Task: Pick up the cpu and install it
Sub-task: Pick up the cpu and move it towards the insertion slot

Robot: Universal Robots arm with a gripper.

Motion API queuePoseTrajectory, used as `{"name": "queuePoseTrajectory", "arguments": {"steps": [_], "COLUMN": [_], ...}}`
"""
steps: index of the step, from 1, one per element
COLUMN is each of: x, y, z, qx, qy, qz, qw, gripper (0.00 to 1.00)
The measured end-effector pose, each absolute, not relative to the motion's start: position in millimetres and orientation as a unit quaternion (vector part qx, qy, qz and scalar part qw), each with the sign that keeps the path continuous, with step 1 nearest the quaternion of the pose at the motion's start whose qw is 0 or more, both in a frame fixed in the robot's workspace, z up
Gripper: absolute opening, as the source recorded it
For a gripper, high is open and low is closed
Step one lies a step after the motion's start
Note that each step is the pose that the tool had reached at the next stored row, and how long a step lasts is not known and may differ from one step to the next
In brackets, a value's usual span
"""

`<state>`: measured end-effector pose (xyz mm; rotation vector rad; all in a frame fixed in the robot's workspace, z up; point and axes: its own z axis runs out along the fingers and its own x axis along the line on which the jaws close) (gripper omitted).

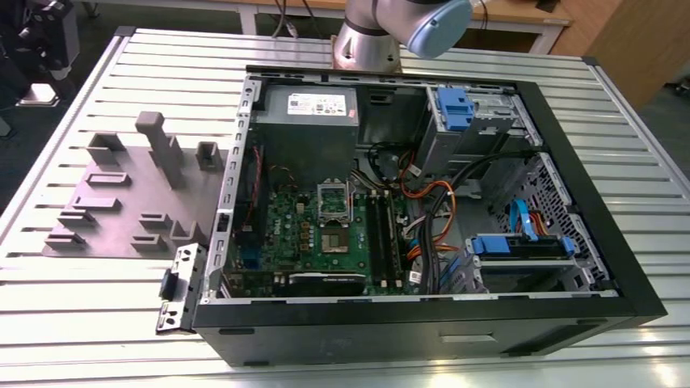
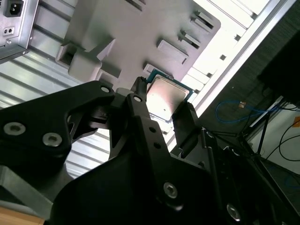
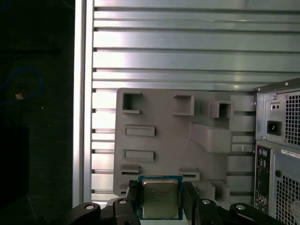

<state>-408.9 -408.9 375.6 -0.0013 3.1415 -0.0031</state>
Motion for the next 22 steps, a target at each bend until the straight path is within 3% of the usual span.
{"name": "queuePoseTrajectory", "arguments": {"steps": [22], "x": [-397.0], "y": [-413.6], "z": [374.7], "qx": [0.000], "qy": [1.000], "qz": [-0.003], "qw": [0.000], "gripper": [0.47]}}
